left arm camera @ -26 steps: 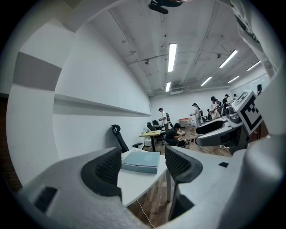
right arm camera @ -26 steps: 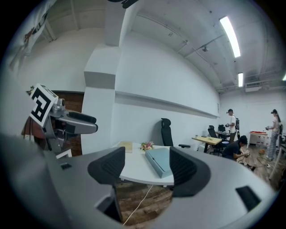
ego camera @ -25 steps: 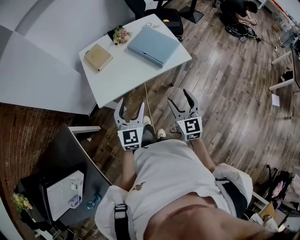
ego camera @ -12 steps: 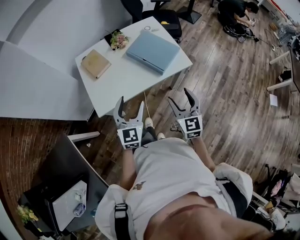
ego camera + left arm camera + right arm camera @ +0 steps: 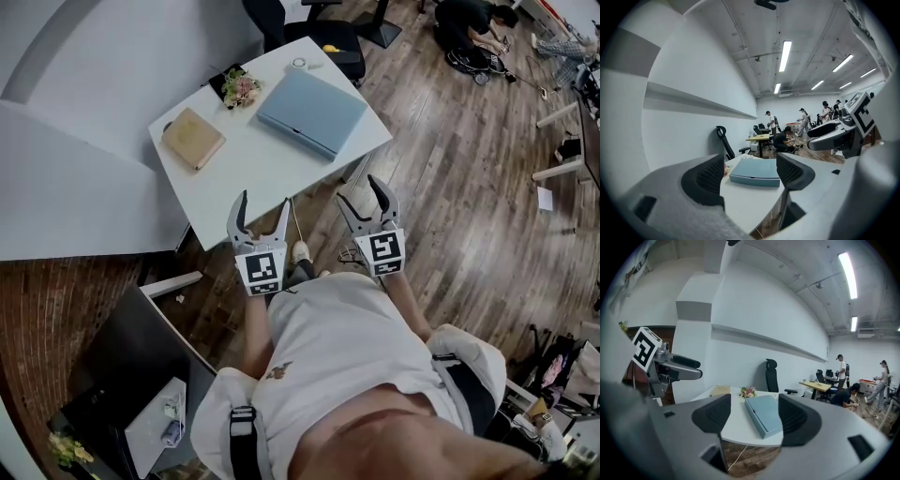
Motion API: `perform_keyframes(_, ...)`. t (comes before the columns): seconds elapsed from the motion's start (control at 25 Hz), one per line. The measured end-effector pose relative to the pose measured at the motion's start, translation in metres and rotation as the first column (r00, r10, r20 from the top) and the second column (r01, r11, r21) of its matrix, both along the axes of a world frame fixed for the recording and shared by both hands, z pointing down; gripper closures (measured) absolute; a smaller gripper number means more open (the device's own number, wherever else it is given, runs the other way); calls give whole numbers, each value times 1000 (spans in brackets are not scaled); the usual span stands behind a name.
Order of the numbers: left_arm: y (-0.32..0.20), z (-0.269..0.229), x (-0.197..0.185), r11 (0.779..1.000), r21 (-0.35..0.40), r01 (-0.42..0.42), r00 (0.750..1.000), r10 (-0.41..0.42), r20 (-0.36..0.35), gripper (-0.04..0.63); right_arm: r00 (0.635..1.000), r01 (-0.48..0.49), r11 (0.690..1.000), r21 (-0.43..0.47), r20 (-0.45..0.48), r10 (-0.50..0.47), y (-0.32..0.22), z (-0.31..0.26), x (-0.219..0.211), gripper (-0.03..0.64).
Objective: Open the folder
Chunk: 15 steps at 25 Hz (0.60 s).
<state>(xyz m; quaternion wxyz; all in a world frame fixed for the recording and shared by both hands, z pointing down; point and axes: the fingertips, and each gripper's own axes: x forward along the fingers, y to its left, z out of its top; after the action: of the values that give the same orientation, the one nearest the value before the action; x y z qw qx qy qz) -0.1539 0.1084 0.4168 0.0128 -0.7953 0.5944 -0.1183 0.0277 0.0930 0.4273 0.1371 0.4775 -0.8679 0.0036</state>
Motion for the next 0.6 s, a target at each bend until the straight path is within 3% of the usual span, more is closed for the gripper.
perform_keyframes(0.6, -59, 14, -33, 997, -25, -76, 996, 75, -42, 233, 995, -88, 996, -14, -53, 87, -49, 4, -29, 313)
